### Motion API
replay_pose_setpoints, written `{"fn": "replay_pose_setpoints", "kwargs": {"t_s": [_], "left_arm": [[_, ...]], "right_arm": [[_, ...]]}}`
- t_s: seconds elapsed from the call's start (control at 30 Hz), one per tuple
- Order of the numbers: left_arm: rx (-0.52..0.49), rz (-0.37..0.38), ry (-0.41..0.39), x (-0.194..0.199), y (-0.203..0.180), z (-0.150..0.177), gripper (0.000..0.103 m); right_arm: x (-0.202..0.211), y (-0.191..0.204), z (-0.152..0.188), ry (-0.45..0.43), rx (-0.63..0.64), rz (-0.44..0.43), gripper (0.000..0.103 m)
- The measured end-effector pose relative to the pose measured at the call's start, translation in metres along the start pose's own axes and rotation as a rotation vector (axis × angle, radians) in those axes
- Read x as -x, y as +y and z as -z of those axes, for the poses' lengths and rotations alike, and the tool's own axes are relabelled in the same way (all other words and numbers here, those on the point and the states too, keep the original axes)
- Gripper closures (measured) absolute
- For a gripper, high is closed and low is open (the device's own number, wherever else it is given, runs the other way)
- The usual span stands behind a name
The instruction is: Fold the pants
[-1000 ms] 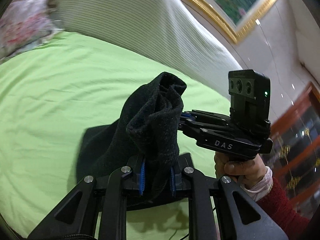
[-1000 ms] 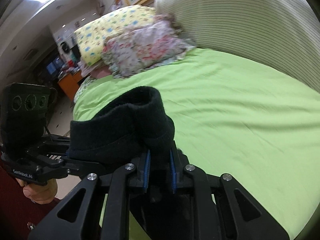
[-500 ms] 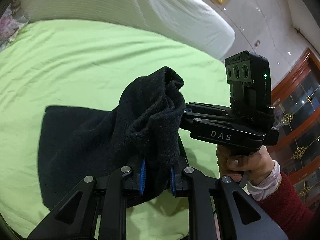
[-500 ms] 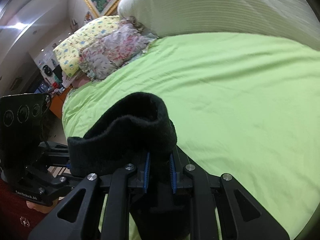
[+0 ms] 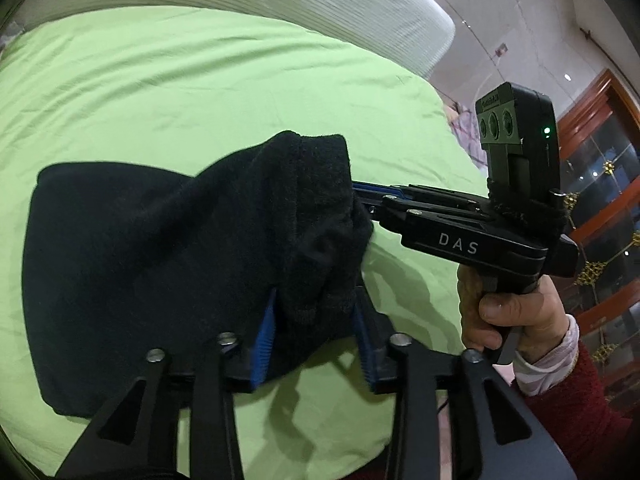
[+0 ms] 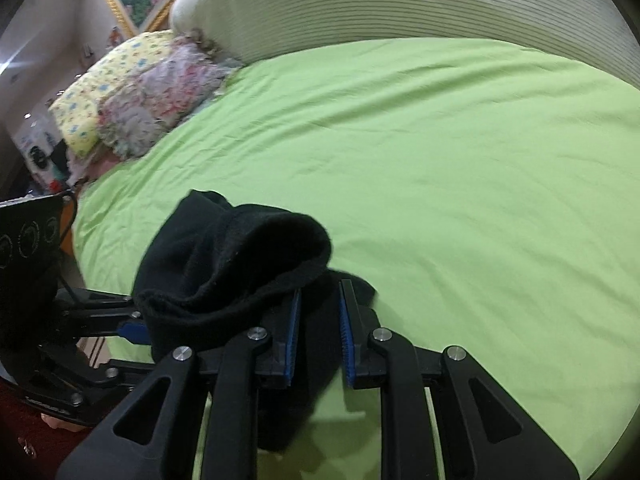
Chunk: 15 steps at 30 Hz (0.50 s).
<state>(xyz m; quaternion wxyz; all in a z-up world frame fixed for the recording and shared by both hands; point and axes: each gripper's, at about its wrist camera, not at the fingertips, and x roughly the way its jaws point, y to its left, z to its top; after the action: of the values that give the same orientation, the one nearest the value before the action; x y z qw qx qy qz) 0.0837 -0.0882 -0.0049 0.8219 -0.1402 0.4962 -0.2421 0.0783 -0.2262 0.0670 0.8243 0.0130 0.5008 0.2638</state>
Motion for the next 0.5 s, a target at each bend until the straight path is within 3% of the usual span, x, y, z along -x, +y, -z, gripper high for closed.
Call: {"fn": "replay_pose_setpoints", "kwargs": {"t_s": [0.07, 0.17, 0.43, 0.5], "left_arm": [[-0.003, 0.026, 0.008, 0.003, -0.001, 0.000, 0.053], [-0.023, 0.018, 0.001, 0.010, -0.003, 0.001, 0.048], [0.039, -0.017, -0.036, 0.041, 0.028, 0.016, 0.042], [0.053, -0.039, -0.044, 0.046, 0.035, 0.017, 0.042]], "right_arm": [[0.006, -0.004, 0.004, 0.002, -0.040, 0.024, 0.079], [0.015, -0.006, 0.009, -0.014, -0.078, 0.057, 0.057], [0.033, 0.008, 0.014, -0.060, -0.128, 0.108, 0.053], [0.035, 0.013, 0.014, -0.069, -0.127, 0.124, 0.046]]}}
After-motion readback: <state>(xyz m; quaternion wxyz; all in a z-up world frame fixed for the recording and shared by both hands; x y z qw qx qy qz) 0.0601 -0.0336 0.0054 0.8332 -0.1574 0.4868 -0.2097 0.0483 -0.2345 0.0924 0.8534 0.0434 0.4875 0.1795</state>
